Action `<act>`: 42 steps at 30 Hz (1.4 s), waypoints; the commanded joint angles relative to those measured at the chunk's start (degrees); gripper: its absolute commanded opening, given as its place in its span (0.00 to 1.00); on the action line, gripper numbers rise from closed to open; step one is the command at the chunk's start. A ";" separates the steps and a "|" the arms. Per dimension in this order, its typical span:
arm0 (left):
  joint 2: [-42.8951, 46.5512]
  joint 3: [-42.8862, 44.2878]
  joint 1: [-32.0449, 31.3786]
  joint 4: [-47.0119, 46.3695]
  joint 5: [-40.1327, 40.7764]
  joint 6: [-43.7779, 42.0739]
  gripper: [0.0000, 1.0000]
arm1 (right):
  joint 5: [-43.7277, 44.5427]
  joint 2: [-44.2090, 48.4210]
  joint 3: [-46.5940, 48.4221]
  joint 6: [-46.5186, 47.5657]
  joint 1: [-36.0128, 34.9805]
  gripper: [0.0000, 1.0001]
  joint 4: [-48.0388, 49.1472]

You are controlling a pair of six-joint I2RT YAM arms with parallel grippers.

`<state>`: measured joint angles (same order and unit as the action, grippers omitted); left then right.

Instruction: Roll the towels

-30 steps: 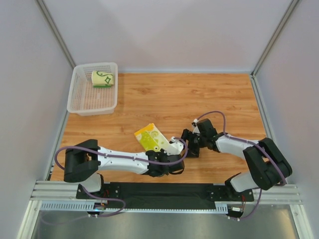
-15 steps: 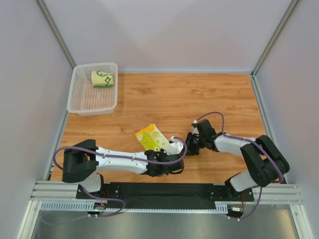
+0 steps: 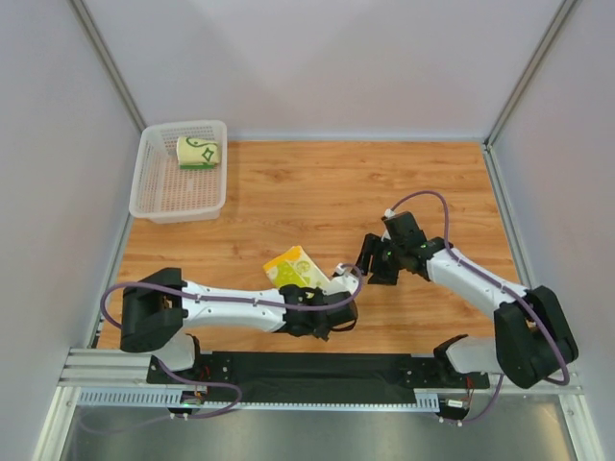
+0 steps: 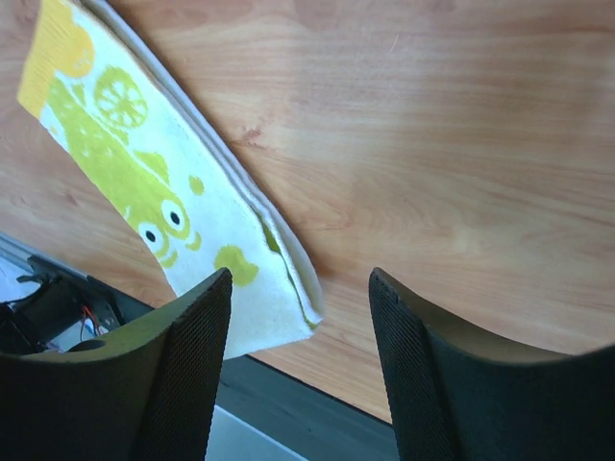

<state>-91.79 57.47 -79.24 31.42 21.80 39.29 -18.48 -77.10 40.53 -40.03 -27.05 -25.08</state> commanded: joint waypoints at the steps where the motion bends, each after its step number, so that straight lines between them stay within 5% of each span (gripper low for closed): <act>1: 1.61 1.68 1.98 -0.21 -5.18 -0.09 0.00 | 6.08 4.49 4.37 3.99 1.29 0.61 -6.82; 15: 10.22 -8.69 16.83 -9.10 -22.94 4.66 0.00 | 7.32 10.83 8.07 6.10 1.30 0.59 -12.01; 23: 7.86 -10.45 23.69 -7.34 -26.37 7.56 0.00 | -5.32 14.60 1.93 6.81 1.03 0.55 -0.88; 32: 2.24 -9.75 27.12 -4.35 -26.11 8.70 0.00 | -14.30 11.80 -1.16 6.72 -3.09 0.13 8.37; 42: -0.67 -8.08 27.39 -2.51 -23.47 8.17 0.00 | -17.73 -0.59 -1.69 3.56 -11.01 0.04 20.06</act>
<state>-90.61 48.71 -52.03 26.76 -4.21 47.51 -34.02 -75.77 39.18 -34.79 -36.88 -11.97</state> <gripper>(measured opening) 0.008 0.048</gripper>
